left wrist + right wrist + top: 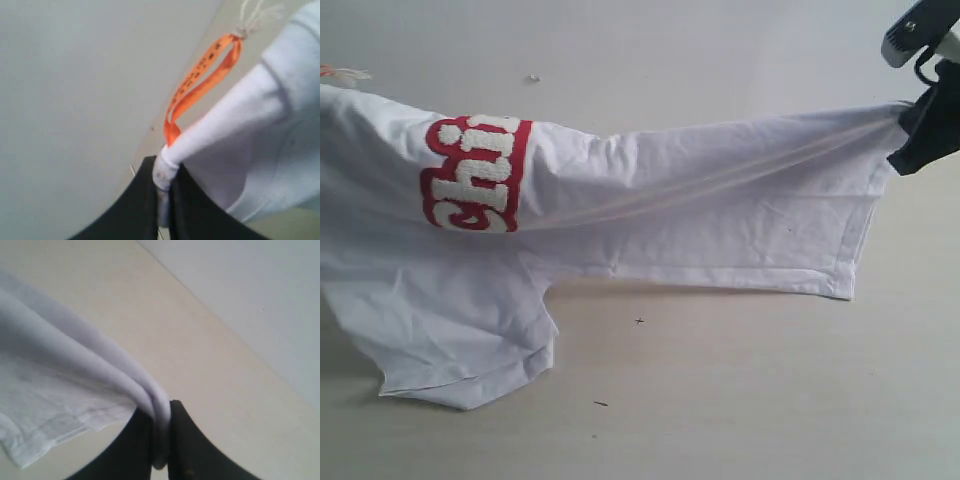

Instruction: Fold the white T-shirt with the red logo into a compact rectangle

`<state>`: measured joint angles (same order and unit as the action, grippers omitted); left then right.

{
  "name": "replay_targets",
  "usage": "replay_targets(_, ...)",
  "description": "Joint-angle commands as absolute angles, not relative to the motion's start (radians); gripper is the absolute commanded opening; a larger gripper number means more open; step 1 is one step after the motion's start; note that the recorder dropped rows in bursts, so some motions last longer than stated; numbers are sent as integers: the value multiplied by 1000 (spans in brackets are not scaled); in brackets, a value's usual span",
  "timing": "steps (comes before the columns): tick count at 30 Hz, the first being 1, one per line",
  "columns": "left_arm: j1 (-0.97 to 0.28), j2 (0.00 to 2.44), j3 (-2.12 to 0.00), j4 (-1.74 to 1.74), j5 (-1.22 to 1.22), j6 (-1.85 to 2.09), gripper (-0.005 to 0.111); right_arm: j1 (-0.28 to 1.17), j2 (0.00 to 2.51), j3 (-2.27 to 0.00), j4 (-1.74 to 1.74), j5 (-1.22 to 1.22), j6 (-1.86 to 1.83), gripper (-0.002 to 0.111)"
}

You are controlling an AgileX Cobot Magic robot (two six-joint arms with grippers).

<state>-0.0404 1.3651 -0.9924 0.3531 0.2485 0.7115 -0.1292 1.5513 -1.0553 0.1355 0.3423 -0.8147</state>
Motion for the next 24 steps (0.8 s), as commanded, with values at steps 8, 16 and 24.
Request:
replay_targets(8,-29,1819,-1013,394,-297,785,0,-127,1866,-1054,120,-150,-993,0)
replay_targets(16,-29,1786,-1045,371,-89,758,0,-127,1847,-1113,212,0,-1017,0)
replay_targets(24,11,1596,-1094,146,452,594,0,-131,1679,-1123,263,329,-885,0)
